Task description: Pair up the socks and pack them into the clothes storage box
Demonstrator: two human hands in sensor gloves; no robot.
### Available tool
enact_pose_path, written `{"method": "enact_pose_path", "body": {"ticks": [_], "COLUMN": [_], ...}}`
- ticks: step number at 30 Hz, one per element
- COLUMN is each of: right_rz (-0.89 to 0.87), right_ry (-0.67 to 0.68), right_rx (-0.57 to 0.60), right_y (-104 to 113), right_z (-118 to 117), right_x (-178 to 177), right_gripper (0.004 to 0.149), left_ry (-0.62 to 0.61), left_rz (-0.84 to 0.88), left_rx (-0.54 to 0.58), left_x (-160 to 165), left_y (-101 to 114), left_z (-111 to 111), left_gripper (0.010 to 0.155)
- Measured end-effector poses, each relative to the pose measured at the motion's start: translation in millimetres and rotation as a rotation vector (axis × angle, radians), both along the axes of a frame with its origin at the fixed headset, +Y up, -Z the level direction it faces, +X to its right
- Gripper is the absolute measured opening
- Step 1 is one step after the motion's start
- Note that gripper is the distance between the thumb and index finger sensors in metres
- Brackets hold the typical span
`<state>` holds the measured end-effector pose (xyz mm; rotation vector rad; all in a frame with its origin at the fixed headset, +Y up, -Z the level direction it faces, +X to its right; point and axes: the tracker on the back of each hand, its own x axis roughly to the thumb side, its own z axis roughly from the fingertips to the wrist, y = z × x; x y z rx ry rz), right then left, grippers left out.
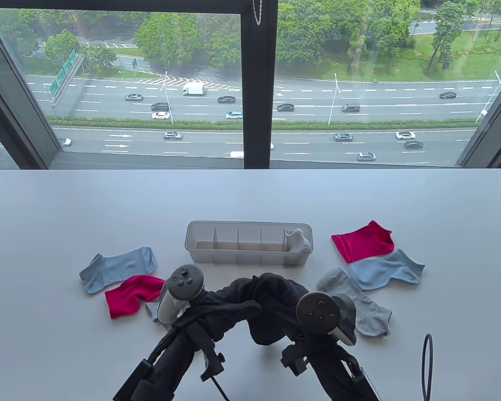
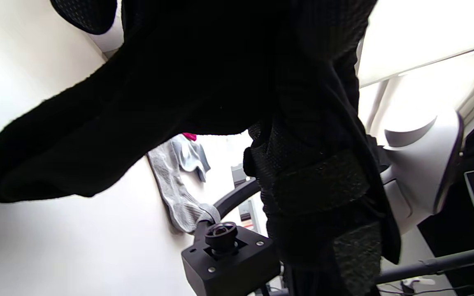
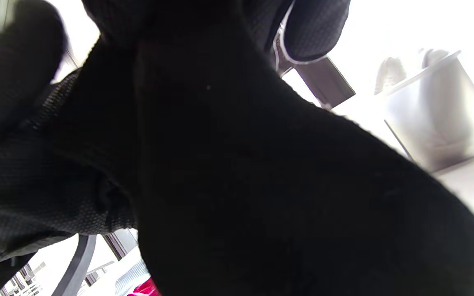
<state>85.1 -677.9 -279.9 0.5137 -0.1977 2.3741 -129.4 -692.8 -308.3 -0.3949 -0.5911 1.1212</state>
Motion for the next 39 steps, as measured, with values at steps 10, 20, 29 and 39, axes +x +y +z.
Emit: {"method": "enact_pose_path", "body": {"ticks": [10,20,29,39], "right_rz": [0.05,-0.153,0.16,0.47], "right_ry": [0.123,0.208,-0.031,0.208], "right_rx": [-0.231,-0.215,-0.477,-0.589], "right_y": [-16,11,-65,-68], "right_z": [-17,-11,-31,-26], "right_x": [18,20,11,11], "right_gripper": [0.045,0.041,0.066,0.049], "left_ry": [0.104,-0.062,0.114,-0.438], "left_rz": [-0.245,-0.093,-0.66,-0.973], "left_rx": [0.262,0.061,0.067,-0.21], "left_x": [3,-8,9,54], "left_y": [15,23,-31,-59], "left_z": [8,-1,-3,25], "left_gripper": [0.042,0.044,0.069,0.065]}}
